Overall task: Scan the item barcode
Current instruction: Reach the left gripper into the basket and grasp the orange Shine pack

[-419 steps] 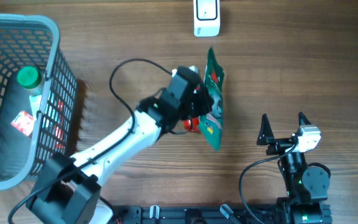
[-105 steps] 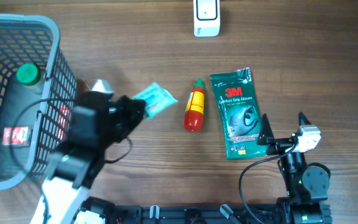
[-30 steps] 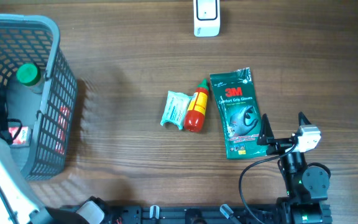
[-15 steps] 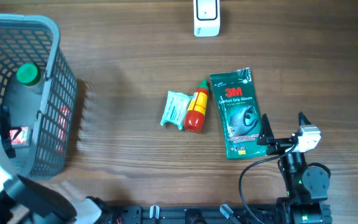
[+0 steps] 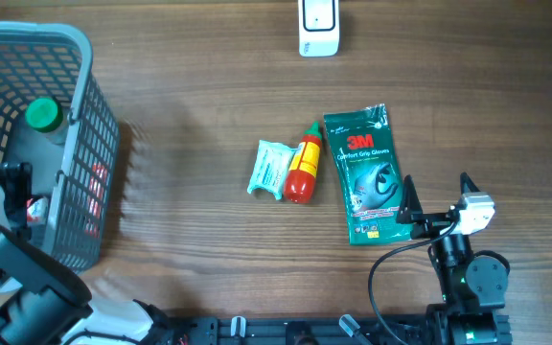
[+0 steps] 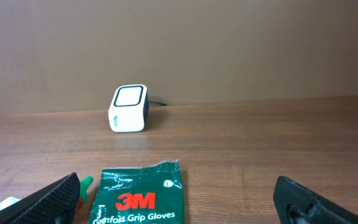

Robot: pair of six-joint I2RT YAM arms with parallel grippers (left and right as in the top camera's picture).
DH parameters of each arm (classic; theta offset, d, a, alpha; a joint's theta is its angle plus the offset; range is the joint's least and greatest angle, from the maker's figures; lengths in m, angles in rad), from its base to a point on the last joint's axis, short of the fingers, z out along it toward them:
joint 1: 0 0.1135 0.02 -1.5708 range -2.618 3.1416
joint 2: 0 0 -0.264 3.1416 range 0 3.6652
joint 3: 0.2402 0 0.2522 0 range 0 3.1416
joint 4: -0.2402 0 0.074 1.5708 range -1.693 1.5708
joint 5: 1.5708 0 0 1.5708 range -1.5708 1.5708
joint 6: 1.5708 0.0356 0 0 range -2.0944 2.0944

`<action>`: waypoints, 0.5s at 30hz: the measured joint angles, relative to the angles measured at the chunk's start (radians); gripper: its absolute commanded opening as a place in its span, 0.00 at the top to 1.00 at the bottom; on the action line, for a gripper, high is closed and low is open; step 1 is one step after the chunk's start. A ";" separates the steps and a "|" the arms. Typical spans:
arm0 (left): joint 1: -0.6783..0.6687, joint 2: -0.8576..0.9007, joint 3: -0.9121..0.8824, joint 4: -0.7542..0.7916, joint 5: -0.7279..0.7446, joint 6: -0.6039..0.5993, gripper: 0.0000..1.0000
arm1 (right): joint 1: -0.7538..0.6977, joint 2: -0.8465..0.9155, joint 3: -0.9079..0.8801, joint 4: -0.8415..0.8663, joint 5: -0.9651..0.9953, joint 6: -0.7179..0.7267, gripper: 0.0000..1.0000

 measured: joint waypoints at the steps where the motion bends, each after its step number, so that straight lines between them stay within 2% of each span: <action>1: -0.006 0.009 0.000 0.005 0.000 0.011 0.00 | 0.000 0.000 0.000 0.000 0.000 0.000 0.00; 13: -0.029 0.098 0.000 0.004 -0.024 0.047 0.01 | 0.000 0.000 0.000 0.000 0.000 0.000 0.00; 15: -0.030 0.098 0.000 0.008 -0.026 0.047 0.06 | 0.000 0.000 0.000 0.000 0.000 0.000 0.00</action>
